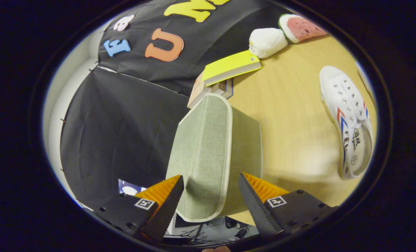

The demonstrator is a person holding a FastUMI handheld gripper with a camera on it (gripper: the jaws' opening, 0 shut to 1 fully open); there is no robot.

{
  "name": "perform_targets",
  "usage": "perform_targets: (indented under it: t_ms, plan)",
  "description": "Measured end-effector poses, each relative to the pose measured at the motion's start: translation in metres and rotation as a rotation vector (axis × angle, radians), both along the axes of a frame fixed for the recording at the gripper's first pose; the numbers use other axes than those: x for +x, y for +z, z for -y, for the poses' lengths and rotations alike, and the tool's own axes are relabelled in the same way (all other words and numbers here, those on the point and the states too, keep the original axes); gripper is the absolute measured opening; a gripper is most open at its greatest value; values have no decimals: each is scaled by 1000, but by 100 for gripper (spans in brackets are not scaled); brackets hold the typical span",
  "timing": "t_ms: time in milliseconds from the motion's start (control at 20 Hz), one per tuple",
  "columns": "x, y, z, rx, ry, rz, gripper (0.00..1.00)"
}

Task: Open the storage box then place both shoes into the box .Put the left shoe in first, then the right shoe, with the right side of both shoes facing outward in a uniform manner.

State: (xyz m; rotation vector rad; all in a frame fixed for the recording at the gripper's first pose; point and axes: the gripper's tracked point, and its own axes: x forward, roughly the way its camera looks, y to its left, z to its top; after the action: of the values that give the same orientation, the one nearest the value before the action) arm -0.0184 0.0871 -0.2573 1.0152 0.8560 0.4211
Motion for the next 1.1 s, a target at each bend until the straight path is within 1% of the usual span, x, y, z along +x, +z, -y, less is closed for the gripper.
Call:
perform_targets:
  t_ms: [200, 250, 350, 400, 450, 500, 550, 650, 700, 800, 900, 1100]
  plan:
    - [6, -1, -18, 165, 27, -64, 98]
    - [3, -2, -17, 171, 32, -79, 97]
    - [2, 0, -12, 180, 37, -89, 87]
    - [0, 1, -9, 187, 46, -93, 78]
    - [-3, 2, -5, 187, 48, -92, 76]
    - [-4, 5, 0, 186, 53, -88, 70]
    - [-7, 10, 1, 181, 50, -78, 66]
    - [-6, 20, 5, 162, 50, -46, 35]
    - [-4, 27, 4, 159, 63, -23, 19]
    - [-4, 37, 1, 122, 87, 5, 5]
    - [-14, 60, 3, 101, 111, 41, 5]
    - [-3, 107, -10, 64, 131, 117, 5]
